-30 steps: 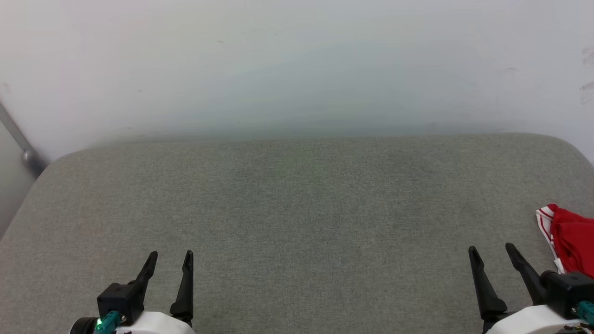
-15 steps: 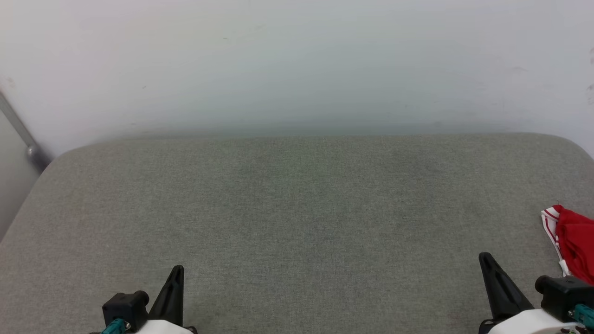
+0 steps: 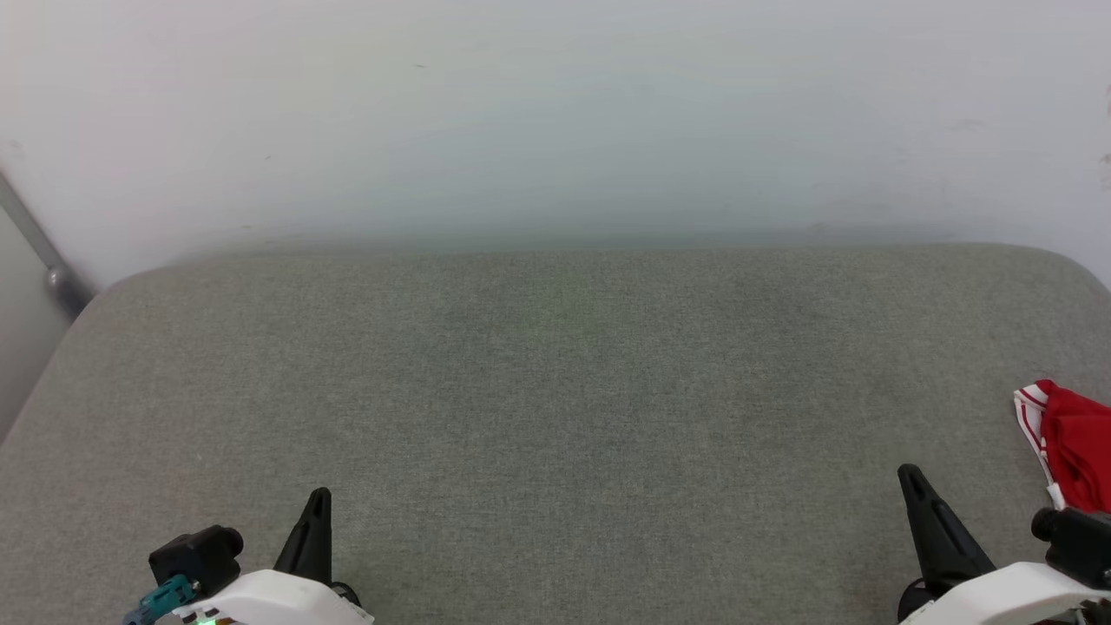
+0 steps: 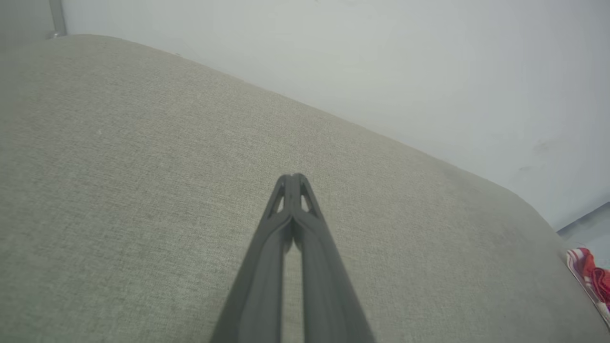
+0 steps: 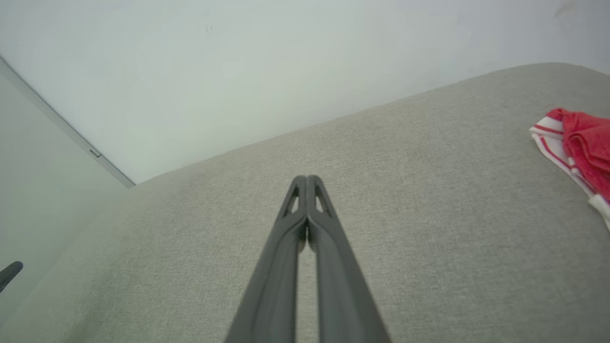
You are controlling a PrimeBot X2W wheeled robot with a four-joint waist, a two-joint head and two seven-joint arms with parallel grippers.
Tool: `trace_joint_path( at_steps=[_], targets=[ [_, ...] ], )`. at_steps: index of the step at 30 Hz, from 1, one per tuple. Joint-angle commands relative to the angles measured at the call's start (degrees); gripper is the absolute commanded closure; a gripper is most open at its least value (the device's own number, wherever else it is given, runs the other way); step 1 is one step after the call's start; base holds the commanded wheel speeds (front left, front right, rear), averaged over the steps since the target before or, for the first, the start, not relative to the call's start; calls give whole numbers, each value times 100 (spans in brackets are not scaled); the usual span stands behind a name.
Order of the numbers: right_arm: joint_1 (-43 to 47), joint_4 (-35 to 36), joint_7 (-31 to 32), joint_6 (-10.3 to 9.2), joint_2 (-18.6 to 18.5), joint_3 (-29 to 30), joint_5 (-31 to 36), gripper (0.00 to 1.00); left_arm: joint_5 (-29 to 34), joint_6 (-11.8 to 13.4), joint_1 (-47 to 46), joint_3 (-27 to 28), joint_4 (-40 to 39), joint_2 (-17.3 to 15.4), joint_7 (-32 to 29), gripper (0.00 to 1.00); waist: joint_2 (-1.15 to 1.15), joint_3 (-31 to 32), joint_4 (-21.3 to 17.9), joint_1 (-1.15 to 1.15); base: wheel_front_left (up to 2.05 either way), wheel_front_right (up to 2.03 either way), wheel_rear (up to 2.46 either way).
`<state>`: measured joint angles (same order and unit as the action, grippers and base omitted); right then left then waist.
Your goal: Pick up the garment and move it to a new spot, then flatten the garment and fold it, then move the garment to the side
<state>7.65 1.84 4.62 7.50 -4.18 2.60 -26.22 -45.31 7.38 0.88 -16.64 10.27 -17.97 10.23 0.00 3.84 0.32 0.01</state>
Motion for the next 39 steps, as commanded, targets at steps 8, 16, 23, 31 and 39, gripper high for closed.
trace_joint_path(
  at_steps=[8, 16, 23, 31, 39],
  targets=[
    [-339, -134, 24, 1, 17, 66, -880, 100, -632, -212, -245, 333, 5, 148, -198, 100, 0, -30, -2, 0, 0, 0, 0],
    [-472, -308, 44, 0, 30, 107, -1569, 100, -1130, -367, -313, 565, 52, 305, -368, 100, 0, -60, -5, 0, 0, 0, 0],
    [-576, -448, 63, 0, 41, 140, -2123, 100, -1529, -495, -360, 753, 80, 429, -507, 100, 0, -86, -7, 0, 0, 0, 0],
    [-692, -598, 79, 0, 53, 175, -2714, 100, -1955, -625, -415, 955, 114, 563, -653, 100, 0, -116, -9, 0, 0, 0, 0],
    [-782, -718, 90, 0, 64, 203, -3193, 100, -2298, -735, -453, 1119, 142, 679, -773, 100, 0, -142, -11, 0, 0, 0, 0]
  ],
)
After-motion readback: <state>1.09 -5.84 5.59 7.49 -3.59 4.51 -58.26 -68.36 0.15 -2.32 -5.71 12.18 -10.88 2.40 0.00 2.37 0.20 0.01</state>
